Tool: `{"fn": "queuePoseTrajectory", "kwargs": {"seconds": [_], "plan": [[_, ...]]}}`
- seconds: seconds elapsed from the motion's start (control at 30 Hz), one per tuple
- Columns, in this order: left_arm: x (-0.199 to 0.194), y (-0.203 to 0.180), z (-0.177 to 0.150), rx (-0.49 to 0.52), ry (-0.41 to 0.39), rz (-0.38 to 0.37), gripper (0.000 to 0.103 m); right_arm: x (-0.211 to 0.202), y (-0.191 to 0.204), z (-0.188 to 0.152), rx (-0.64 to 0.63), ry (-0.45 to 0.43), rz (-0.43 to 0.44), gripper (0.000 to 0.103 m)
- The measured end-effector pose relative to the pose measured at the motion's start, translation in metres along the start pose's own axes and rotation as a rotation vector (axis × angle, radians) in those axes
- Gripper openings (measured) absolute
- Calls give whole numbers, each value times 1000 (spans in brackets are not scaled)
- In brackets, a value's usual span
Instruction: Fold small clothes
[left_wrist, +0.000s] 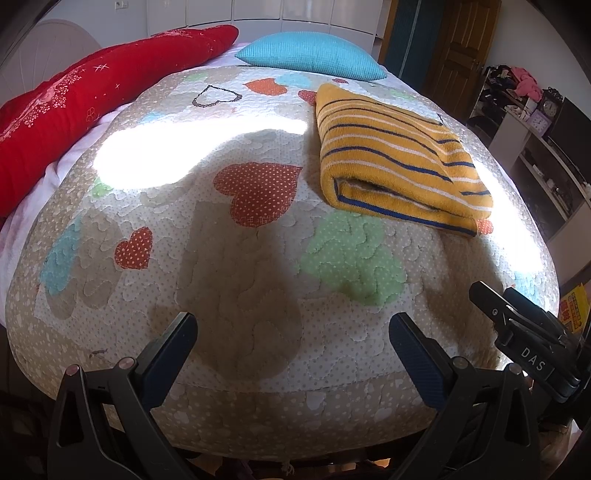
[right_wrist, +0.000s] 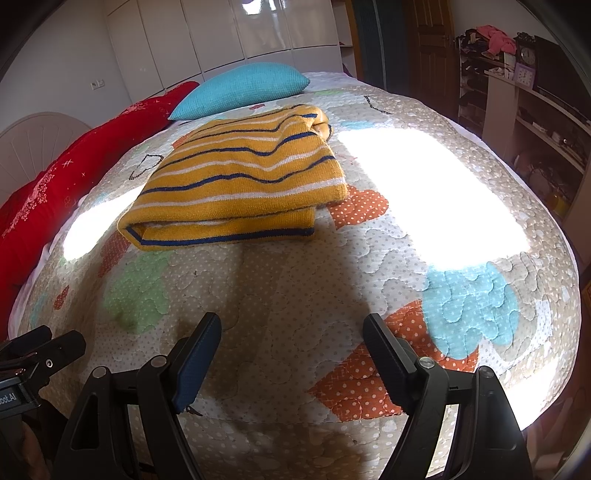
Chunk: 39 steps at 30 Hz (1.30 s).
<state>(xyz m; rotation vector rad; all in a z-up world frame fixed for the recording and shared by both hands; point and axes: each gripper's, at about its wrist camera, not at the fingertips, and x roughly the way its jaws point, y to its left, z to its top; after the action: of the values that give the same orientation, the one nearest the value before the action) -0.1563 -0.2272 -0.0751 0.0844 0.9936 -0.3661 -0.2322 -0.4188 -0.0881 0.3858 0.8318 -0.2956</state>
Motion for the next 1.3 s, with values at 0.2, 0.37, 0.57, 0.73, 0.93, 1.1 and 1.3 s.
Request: {"fn": "queuePoseTrajectory", "kwargs": {"seconds": [0.2, 0.37, 0.57, 0.73, 0.93, 1.1, 1.3], "plan": [[2, 1, 0, -1, 6, -3, 103, 0, 0, 1, 0, 1, -1, 84], [2, 1, 0, -1, 4, -6, 103, 0, 0, 1, 1, 1, -1, 84], [3, 0, 0, 1, 11, -11, 103, 0, 0, 1, 0, 1, -1, 84], [4, 0, 0, 0, 14, -20, 103, 0, 0, 1, -2, 1, -1, 84], [5, 0, 0, -1, 21, -24, 103, 0, 0, 1, -1, 1, -1, 84], [5, 1, -1, -4, 24, -29, 103, 0, 0, 0, 0, 1, -1, 84], [9, 1, -3, -3, 43, -46, 103, 2, 1, 1, -3, 4, -3, 85]]}}
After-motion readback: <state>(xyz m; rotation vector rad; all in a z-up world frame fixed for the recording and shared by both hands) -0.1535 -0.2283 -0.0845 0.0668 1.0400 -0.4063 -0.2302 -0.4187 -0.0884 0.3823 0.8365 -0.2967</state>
